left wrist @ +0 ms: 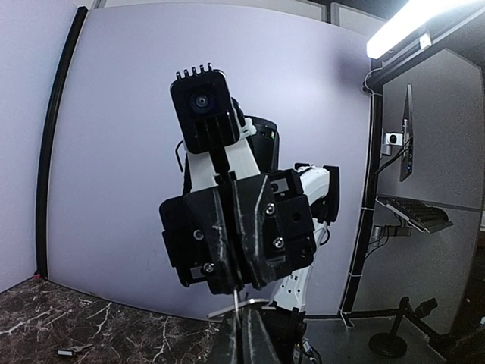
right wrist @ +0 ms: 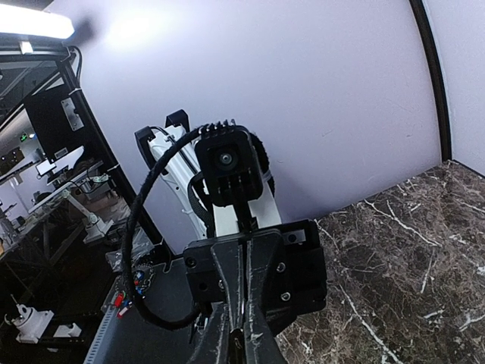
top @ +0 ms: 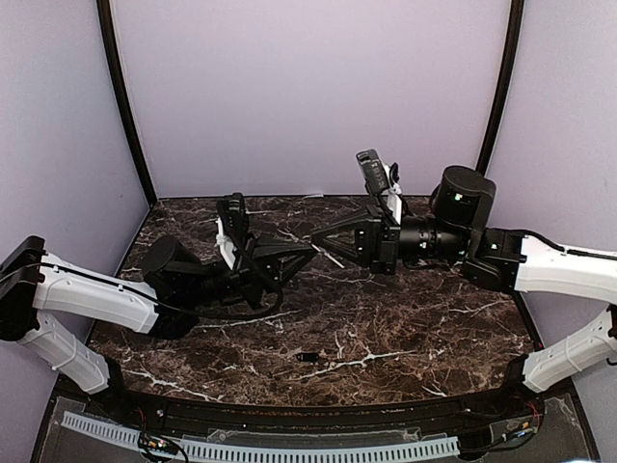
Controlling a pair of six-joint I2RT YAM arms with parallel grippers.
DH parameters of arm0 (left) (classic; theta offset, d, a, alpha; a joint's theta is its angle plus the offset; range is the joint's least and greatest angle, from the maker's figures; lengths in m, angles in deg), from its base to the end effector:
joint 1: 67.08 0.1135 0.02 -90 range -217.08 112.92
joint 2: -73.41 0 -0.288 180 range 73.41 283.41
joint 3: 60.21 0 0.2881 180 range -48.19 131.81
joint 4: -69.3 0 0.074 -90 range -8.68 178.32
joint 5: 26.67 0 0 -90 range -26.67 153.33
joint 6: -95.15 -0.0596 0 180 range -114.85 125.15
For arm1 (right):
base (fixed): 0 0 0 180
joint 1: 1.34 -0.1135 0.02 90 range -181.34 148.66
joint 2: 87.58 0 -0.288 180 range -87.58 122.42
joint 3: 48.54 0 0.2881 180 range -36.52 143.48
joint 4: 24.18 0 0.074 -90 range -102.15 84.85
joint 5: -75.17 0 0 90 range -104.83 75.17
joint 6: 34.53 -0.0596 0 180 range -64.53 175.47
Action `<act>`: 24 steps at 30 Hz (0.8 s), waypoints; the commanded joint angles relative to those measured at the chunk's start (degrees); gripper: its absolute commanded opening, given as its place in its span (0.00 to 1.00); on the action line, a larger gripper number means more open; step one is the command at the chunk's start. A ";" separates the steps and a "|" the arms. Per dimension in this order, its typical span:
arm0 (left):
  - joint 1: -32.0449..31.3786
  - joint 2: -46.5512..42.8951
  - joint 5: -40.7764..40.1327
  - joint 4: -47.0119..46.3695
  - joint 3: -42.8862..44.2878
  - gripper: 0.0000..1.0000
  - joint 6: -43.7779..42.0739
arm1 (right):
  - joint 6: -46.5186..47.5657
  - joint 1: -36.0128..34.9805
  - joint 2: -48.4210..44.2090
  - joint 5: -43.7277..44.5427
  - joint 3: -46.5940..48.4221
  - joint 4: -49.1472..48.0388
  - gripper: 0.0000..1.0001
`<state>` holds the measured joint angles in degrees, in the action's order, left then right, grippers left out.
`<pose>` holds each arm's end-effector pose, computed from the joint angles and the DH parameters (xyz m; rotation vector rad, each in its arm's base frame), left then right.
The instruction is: Remove the keys from the keyring
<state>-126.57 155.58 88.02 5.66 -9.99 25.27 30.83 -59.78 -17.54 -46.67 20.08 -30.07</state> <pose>0.1483 -0.3006 0.3137 0.7828 0.8972 -1.4584 0.1480 0.3010 0.3868 -0.9654 1.4291 1.5335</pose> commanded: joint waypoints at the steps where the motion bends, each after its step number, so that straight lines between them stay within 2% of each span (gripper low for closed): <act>1: -0.11 -1.35 0.23 -2.07 -0.58 0.00 -0.39 | -1.51 0.05 1.07 -1.32 1.75 -3.70 0.08; 9: -0.10 -1.05 0.27 -2.31 -0.45 0.00 -0.38 | -0.78 0.11 1.78 -1.27 2.14 -2.76 0.00; 15: -0.11 -0.78 -0.21 -2.43 -0.72 0.01 -0.25 | 0.78 0.04 1.11 -0.19 1.36 -2.38 0.00; 18: -0.10 -1.00 -0.74 -2.33 -1.46 0.18 -0.23 | 2.39 0.15 0.56 1.91 1.68 -0.01 0.00; 24: -0.08 -1.66 -1.53 -1.82 -2.68 0.40 0.03 | 2.96 1.09 -0.11 2.92 1.97 2.34 0.00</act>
<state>-126.57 155.58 87.10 5.14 -11.31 25.29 32.71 -59.49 -16.19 -44.96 20.72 -27.99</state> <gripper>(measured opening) 0.359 0.008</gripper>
